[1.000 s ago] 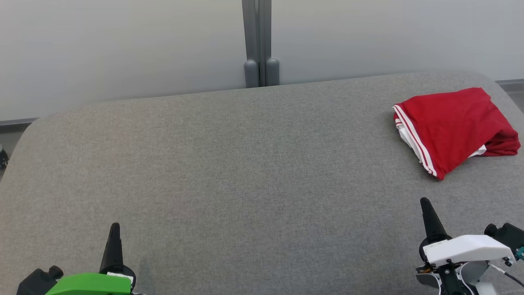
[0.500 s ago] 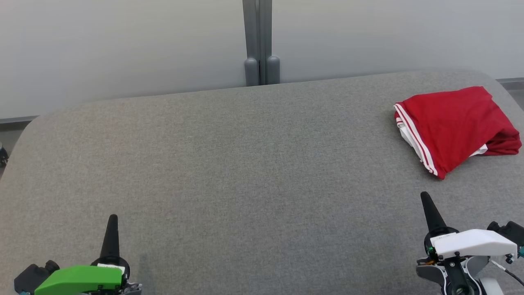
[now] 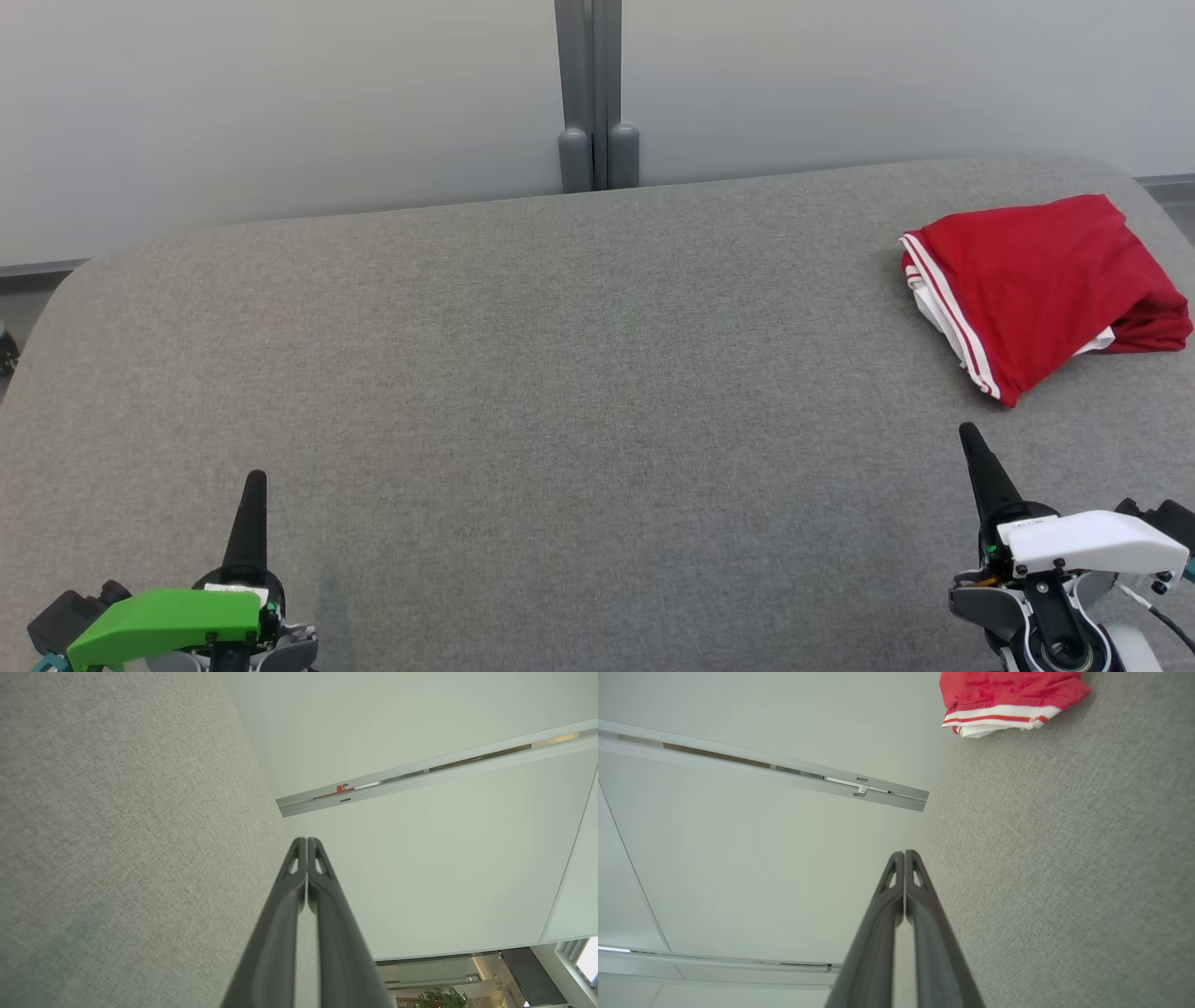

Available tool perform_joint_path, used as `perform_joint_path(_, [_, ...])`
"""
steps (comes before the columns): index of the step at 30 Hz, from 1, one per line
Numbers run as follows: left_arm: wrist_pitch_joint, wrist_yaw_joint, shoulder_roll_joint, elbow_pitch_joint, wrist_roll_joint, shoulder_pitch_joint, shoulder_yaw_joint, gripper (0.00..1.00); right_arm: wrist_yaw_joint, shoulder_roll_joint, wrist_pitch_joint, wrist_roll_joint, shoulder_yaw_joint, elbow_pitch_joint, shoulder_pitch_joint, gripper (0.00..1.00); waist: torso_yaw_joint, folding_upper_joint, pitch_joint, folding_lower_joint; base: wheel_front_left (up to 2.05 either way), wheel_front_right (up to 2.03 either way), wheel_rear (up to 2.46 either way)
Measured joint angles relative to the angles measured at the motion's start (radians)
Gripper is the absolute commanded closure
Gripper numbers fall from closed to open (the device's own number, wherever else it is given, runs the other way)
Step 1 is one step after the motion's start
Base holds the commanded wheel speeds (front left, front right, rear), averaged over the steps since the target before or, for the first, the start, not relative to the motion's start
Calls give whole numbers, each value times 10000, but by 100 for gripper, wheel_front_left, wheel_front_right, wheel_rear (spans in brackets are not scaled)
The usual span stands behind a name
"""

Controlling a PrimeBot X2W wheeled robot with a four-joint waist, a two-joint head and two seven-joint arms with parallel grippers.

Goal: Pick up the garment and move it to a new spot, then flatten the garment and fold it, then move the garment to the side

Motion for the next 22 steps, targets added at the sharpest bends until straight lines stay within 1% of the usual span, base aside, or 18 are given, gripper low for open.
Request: perform_joint_path(22, [456,0,2,46,-1538,-400,148,100,-2,-15,426,1835,-132,-33,-212,100,25,0,80,0,0,0,0])
